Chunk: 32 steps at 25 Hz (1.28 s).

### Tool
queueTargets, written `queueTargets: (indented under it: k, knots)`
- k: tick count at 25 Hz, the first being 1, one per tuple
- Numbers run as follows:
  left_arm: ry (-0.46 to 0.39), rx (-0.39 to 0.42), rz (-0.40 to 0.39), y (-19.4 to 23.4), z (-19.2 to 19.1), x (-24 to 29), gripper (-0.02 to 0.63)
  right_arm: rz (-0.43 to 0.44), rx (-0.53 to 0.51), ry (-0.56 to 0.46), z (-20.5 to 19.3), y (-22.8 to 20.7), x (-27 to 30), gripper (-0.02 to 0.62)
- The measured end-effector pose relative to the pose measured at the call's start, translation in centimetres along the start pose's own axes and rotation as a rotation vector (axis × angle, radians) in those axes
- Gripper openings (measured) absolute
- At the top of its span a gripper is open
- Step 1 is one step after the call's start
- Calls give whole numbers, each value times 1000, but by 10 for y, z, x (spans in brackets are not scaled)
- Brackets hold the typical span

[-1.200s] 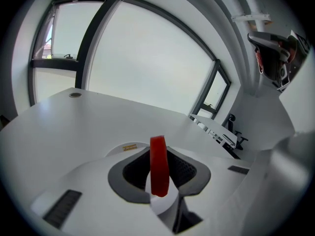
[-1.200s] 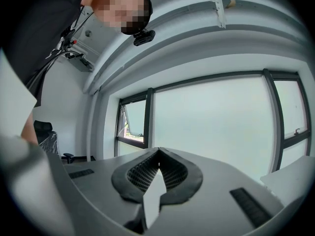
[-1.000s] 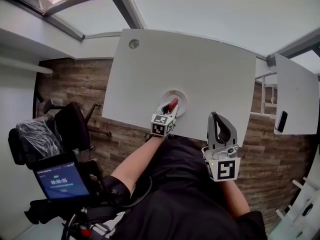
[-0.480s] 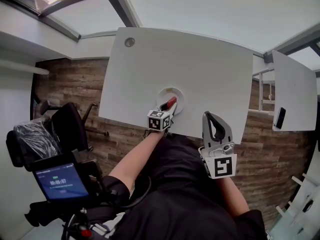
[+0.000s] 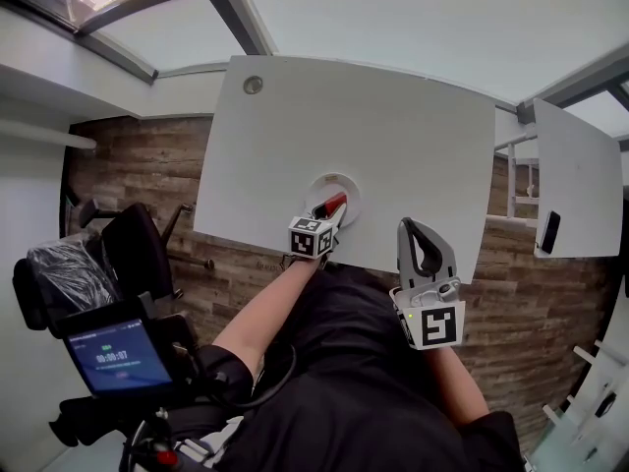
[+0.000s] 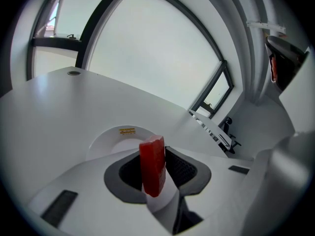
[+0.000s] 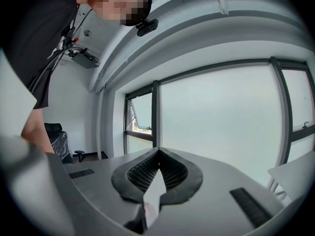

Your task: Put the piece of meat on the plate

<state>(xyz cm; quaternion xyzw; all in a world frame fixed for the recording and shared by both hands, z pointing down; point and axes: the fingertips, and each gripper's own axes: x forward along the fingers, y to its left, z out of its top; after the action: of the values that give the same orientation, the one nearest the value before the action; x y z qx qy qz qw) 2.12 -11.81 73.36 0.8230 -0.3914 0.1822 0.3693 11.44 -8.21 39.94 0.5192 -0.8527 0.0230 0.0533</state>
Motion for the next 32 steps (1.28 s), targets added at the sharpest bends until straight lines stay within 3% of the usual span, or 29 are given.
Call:
queueTargets:
  k: [10,17,27,32]
  knots:
    - [28,94,88,5,2,-2,130,-1,3,-8,2,-3,0,5]
    - [37,91,102,10,-5,-3,191,6,-14,-11,0,1,0,5]
    - [37,137,120,11,-1,-3,197,-14,-21,-2,-4,-1,-3,5]
    - [72,143,144,15,-4,1,260,-8,-17,-14,-2,-2,0,5]
